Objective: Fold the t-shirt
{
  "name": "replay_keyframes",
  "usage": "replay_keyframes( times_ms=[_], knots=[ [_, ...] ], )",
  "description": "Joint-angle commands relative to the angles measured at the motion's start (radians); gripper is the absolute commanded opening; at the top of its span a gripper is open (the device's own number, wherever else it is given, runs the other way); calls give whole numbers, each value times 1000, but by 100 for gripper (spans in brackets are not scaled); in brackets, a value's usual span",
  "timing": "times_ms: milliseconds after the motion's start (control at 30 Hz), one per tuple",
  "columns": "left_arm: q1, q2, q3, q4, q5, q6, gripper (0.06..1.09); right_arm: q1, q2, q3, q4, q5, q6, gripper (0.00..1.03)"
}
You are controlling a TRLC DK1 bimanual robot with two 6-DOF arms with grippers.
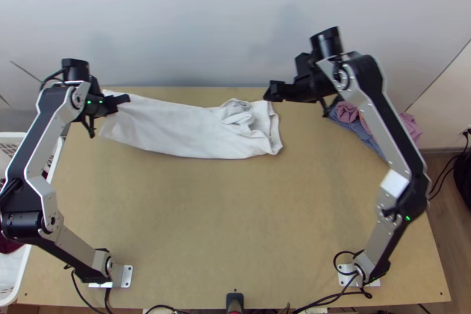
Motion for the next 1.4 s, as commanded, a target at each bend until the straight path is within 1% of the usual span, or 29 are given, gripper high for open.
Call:
replay_keyframes(
  times_ms=[0,200,467,600,733,800,967,1100,1367],
  knots=[
    [2,-31,25,6,22,0,10,-13,-80,-61,-2,-2,-2,99],
    [-188,9,136,16,21,-66,10,-16,-137,-132,-2,20,-6,99],
    [-461,170,284,18,14,-69,10,-65,-223,-242,-2,43,-11,99],
    [-570,270,415,16,16,-83,10,-88,-249,-293,-2,52,-9,99],
    [-673,397,590,-5,14,-83,10,-111,-255,-325,-2,58,-8,99],
    [-708,455,659,15,14,-95,10,-117,-253,-336,-2,60,-8,99],
    [-785,512,663,116,13,-106,10,-138,-247,-337,0,73,-6,99],
    [-802,575,663,191,13,-116,10,-164,-244,-340,0,73,-6,99],
    [-835,688,657,205,13,-133,10,-180,-221,-339,7,78,-2,99]
  ],
)
